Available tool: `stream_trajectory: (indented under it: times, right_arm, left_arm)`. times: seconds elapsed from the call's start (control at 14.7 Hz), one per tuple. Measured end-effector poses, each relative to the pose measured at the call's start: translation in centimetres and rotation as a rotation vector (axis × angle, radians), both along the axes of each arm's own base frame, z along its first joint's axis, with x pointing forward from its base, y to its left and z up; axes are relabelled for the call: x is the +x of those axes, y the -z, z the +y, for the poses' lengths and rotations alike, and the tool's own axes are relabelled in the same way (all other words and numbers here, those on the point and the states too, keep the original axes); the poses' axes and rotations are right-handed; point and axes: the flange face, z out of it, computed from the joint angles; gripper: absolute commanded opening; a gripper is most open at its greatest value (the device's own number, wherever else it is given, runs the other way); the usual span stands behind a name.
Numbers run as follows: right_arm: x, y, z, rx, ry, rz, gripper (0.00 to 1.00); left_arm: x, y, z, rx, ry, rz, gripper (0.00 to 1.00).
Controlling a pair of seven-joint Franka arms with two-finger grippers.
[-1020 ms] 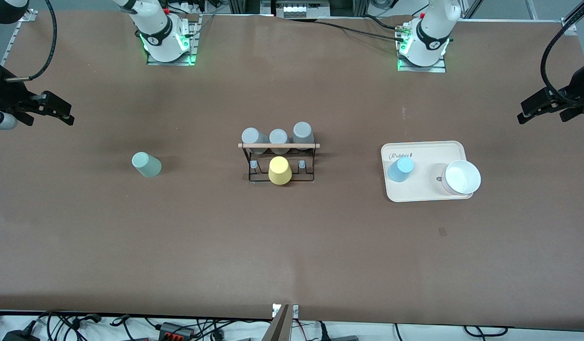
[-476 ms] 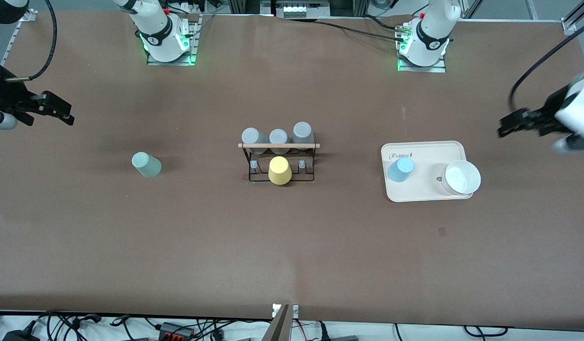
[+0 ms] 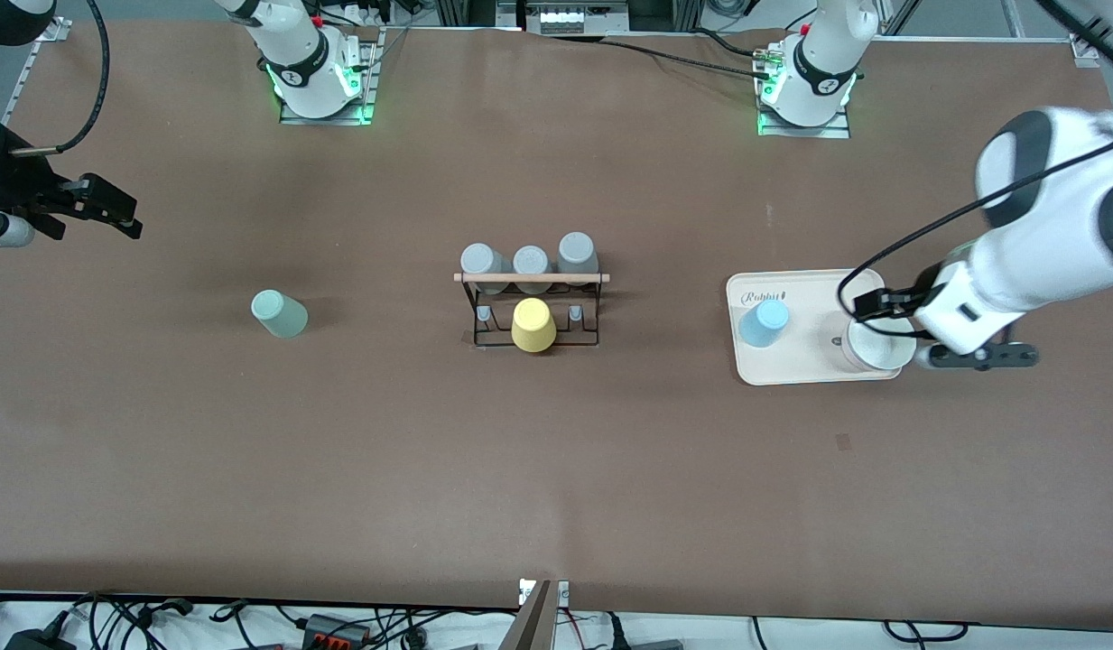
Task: Hang scattered cups on rack with three cups
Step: 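Lower the left gripper onto the light blue cup on the tray, then close the left gripper on the light blue cup and lift it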
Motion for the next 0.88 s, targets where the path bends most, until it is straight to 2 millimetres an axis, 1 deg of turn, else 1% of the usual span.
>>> stream_trajectory:
  times: [0.27, 0.48, 0.54, 0.88]
  right_arm:
    - [0.0, 0.0, 0.1, 0.0, -0.001, 0.0, 1.0]
    - [0.0, 0.0, 0.1, 0.0, -0.002, 0.001, 1.0]
    - [0.0, 0.0, 0.1, 0.0, -0.002, 0.001, 1.0]
    - [0.0, 0.2, -0.3, 0.0, 0.006, 0.008, 1.0]
  left_arm:
    - [-1.7, 6.5, -2.9, 0.0, -0.068, -0.031, 1.0]
    - [-3.3, 10.6, -5.3, -0.011, -0.095, -0.049, 1.0]
    - [-3.7, 11.8, -5.8, -0.013, -0.096, -0.045, 1.0]
    - [-5.9, 16.7, -6.1, -0.02, -0.101, -0.055, 1.0]
